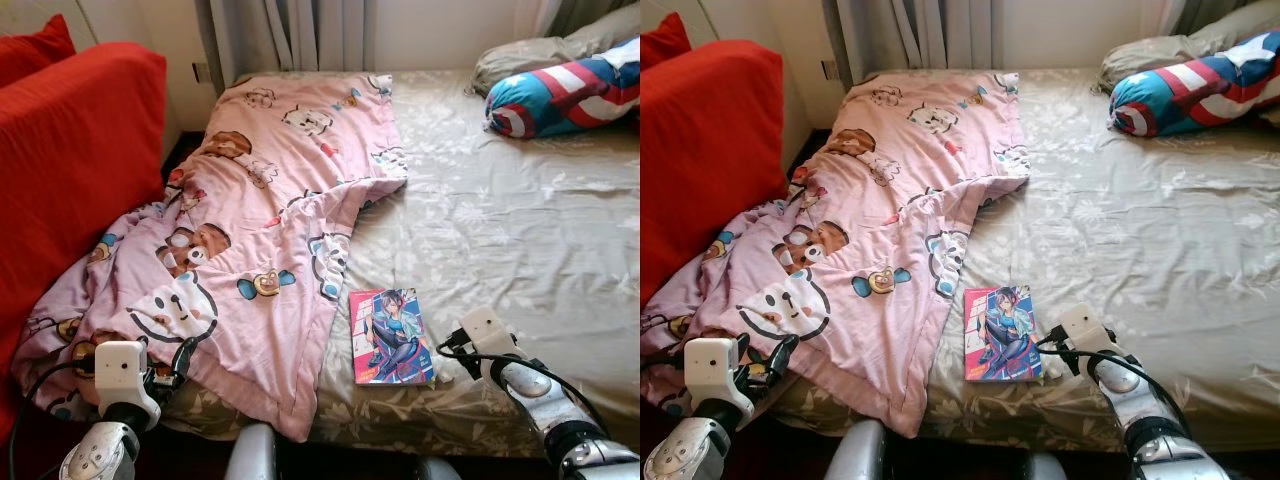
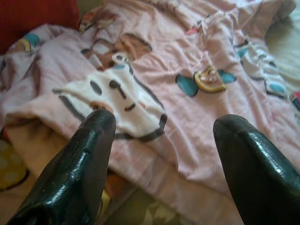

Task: Clean up the room

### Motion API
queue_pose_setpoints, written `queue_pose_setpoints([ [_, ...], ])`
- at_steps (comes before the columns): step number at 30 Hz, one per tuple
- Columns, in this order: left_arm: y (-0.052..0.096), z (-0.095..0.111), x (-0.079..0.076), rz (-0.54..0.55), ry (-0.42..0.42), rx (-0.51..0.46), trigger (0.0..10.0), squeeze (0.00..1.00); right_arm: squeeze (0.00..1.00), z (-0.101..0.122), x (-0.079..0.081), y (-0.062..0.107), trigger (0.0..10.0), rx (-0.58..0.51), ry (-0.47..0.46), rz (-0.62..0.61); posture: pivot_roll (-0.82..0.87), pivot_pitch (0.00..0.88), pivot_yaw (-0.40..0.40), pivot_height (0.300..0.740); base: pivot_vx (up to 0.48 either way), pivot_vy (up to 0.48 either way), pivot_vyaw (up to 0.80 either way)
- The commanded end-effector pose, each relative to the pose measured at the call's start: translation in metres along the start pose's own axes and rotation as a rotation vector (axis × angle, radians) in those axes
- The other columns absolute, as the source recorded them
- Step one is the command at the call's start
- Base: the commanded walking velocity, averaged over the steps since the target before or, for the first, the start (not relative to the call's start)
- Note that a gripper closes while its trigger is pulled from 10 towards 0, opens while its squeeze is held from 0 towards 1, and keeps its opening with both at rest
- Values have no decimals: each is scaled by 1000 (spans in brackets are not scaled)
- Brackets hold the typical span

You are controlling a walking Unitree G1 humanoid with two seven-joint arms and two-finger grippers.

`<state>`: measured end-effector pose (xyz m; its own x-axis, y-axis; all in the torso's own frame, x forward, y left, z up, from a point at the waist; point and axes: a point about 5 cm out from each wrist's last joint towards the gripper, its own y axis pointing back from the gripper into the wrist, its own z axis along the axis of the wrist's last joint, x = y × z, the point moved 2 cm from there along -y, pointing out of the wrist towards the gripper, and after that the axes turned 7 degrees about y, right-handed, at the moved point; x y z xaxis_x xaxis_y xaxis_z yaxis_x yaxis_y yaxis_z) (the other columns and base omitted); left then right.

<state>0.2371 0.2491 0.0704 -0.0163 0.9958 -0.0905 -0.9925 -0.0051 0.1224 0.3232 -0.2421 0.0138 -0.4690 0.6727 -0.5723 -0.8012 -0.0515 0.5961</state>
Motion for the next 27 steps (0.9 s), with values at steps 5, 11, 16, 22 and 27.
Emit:
queue_pose_setpoints([
  [5,19,5,11,25,-12,27,10000,0,0,3,-3,0,10000,32,260,85,207,198,57,624,0,0,0],
  [11,35,7,19,38,-34,62,10000,0,0,2,-8,1,10000,59,329,148,235,221,79,624,0,0,0],
  [16,48,7,21,43,-41,95,10000,0,0,-2,-10,2,10000,91,298,139,245,249,92,624,0,0,0],
  [22,56,7,20,44,-43,115,10000,0,0,-5,-11,1,10000,124,300,112,259,263,99,624,0,0,0],
  [27,61,8,20,44,-48,130,10000,0,0,-5,-9,1,10000,124,293,119,263,273,104,624,0,0,0],
])
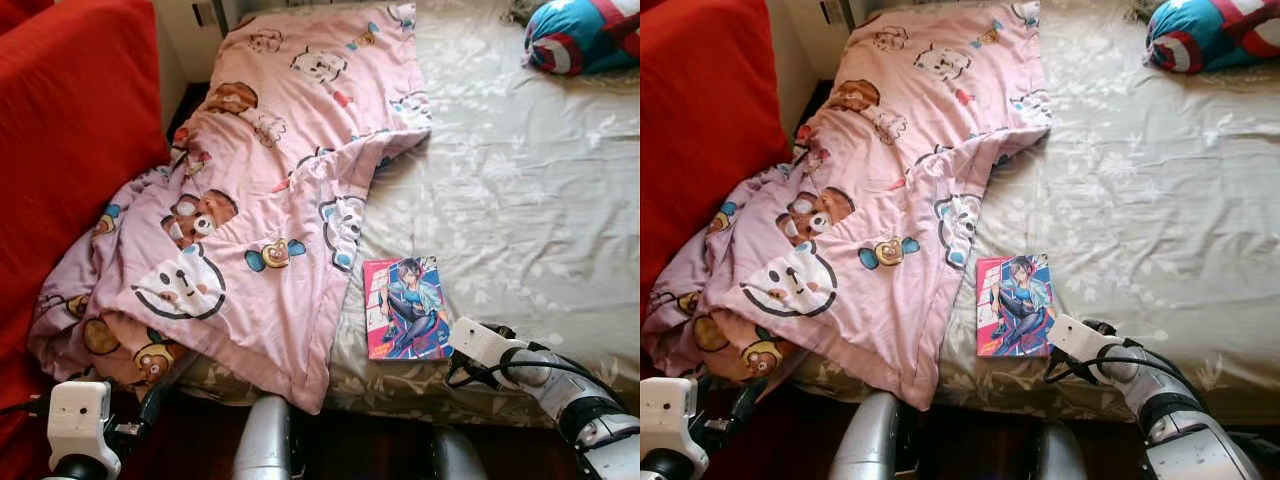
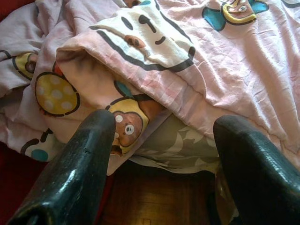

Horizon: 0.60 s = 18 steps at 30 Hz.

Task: Clean up the room

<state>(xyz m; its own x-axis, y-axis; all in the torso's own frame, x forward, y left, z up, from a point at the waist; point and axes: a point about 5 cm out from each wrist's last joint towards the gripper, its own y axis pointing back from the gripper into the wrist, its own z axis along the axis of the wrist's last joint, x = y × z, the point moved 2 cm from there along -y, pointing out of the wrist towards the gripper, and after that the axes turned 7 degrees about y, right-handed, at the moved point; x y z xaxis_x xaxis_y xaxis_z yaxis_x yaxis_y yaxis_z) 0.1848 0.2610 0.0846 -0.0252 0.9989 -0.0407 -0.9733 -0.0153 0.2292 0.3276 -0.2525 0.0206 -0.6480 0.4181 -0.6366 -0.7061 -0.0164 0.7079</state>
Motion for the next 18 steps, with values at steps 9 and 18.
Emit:
queue_pose_setpoints([
  [9,12,-3,7,25,-1,45,10000,0,0,2,-3,-1,549,8,-11,-37,262,284,113,624,0,0,0],
  [18,16,-4,4,25,4,59,10000,0,0,0,-6,0,1176,25,-7,-70,264,288,109,624,0,0,0],
])
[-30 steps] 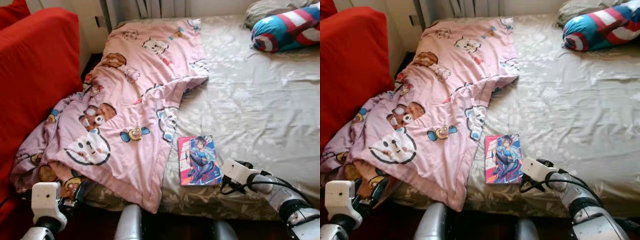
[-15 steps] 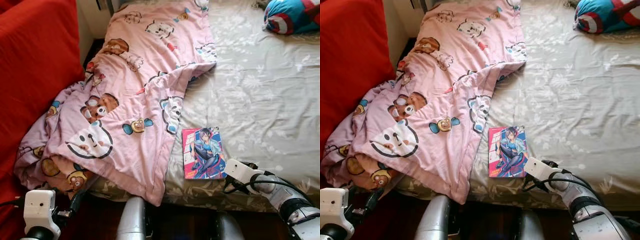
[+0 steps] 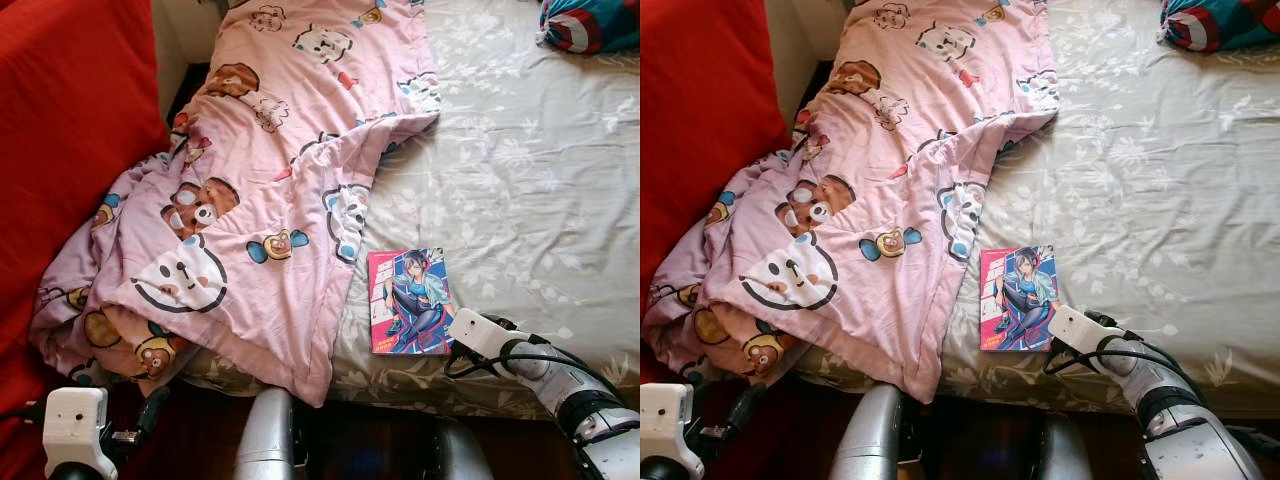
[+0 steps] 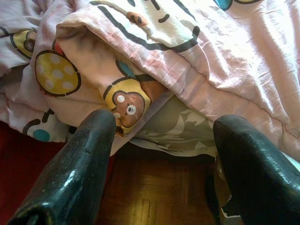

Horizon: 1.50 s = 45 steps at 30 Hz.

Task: Clean up the room

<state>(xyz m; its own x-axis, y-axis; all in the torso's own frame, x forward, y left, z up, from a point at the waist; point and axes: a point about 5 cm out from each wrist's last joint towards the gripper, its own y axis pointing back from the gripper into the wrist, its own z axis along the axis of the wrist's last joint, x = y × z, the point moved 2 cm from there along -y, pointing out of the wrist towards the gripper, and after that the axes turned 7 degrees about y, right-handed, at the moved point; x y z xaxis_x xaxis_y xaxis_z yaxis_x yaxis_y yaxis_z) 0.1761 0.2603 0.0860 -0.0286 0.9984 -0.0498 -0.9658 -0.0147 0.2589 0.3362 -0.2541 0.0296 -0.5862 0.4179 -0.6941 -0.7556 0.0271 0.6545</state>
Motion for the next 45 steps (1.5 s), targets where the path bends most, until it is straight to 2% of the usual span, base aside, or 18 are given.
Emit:
queue_pose_setpoints([
  [1,7,-3,5,24,-6,29,10000,0,0,-4,6,0,1098,19,-6,16,264,288,109,624,0,0,0],
  [3,8,-4,5,26,-5,32,10000,0,0,-5,7,0,1412,26,-6,16,265,290,108,624,0,0,0],
  [4,8,-5,5,27,-5,33,10000,0,0,-6,8,0,2667,28,-8,19,266,289,108,624,0,0,0],
  [5,9,-5,5,27,-4,36,10000,0,0,-6,11,-1,8078,34,-5,32,266,289,108,624,0,0,0],
  [6,9,-5,5,27,-4,36,10000,0,0,-6,11,-1,8078,34,-5,32,266,289,108,624,0,0,0],
  [7,9,-5,5,27,-4,38,10000,0,0,-7,13,-1,10000,36,0,39,266,289,108,624,0,0,0],
  [18,11,-4,2,14,-15,44,10000,0,0,-4,23,-2,10000,32,-7,64,275,288,112,624,0,0,0],
  [27,14,-5,2,16,-23,52,10000,0,0,-8,13,-2,10000,60,-24,-31,286,296,116,624,0,0,0],
  [28,15,-5,2,16,-23,53,10000,0,0,-8,12,-2,8667,60,-26,-36,285,296,116,624,0,0,0],
  [29,15,-6,2,16,-22,54,10000,0,0,-8,12,-2,4745,62,-27,-42,284,295,116,624,0,0,0],
  [30,15,-6,2,16,-22,54,10000,0,0,-8,12,-2,4745,62,-27,-42,284,295,116,624,0,0,0],
  [31,15,-6,1,15,-23,55,10000,0,0,-8,12,-2,0,62,-26,-44,283,294,117,624,0,0,0],
  [45,14,-8,-1,7,-34,66,10000,0,0,-12,24,-2,0,77,-34,-17,278,291,117,624,0,0,0],
])
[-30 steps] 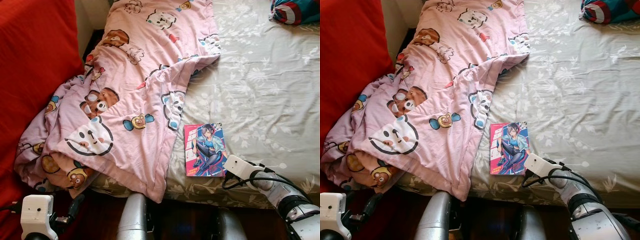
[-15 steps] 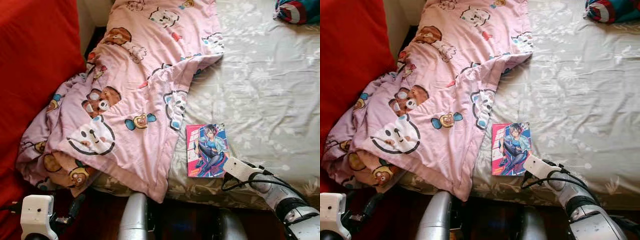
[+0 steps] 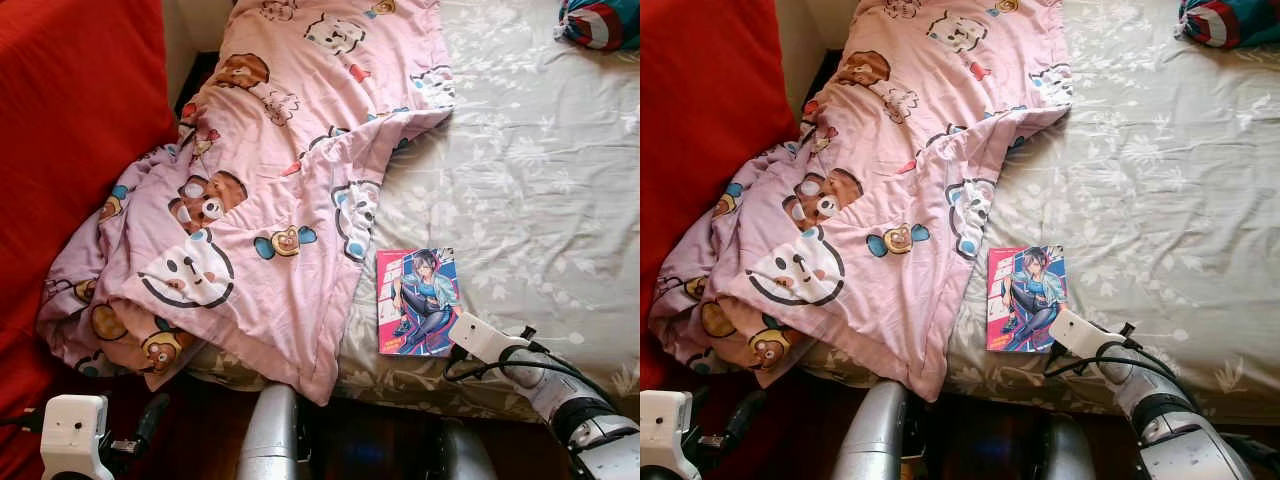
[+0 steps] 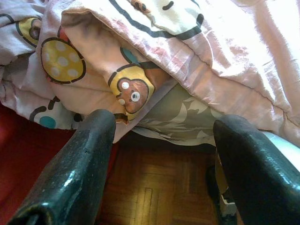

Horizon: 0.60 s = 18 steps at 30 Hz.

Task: Clean up the room

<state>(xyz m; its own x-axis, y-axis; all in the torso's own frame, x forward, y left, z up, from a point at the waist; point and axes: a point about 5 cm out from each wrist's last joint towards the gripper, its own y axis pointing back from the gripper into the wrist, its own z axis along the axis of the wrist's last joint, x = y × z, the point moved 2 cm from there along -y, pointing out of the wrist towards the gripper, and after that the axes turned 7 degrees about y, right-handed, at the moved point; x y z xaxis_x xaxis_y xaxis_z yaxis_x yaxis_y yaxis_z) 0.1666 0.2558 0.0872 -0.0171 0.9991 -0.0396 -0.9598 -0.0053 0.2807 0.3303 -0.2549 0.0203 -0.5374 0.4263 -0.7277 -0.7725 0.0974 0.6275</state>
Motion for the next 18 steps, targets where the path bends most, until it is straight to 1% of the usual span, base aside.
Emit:
queue_pose_setpoints([
  [1,4,-7,3,14,-20,43,10000,0,0,-8,16,0,0,28,-20,47,278,291,117,624,0,0,0],
  [7,2,-12,0,5,-26,56,10000,0,0,-8,22,0,0,29,-31,52,265,286,114,624,0,0,0],
  [11,2,-15,-1,7,-23,59,10000,0,0,-10,28,1,0,31,-45,51,265,284,110,624,0,0,0],
  [12,0,-18,-1,9,-27,63,10000,0,0,-12,31,1,0,34,-183,37,262,275,105,624,0,0,0],
  [13,0,-20,-1,11,-28,65,10000,0,0,-12,32,1,0,36,-246,30,259,262,103,624,0,0,0],
  [14,-1,-21,-1,14,-26,67,10000,0,0,-12,32,1,0,37,-344,14,257,257,102,624,0,0,0],
  [15,-3,-24,-1,23,-23,68,10000,0,0,-12,30,1,0,31,-510,-20,252,246,100,624,0,0,0],
  [16,-3,-24,-1,23,-23,68,10000,0,0,-12,30,1,0,31,-510,-20,252,246,100,624,0,0,0],
  [17,-4,-26,0,32,-20,67,10000,0,0,-12,29,1,0,18,-574,-44,245,234,95,624,0,0,0],
  [18,-9,-28,2,48,-14,62,10000,0,0,-10,26,2,0,-14,-658,-90,234,214,87,624,0,0,0],
])
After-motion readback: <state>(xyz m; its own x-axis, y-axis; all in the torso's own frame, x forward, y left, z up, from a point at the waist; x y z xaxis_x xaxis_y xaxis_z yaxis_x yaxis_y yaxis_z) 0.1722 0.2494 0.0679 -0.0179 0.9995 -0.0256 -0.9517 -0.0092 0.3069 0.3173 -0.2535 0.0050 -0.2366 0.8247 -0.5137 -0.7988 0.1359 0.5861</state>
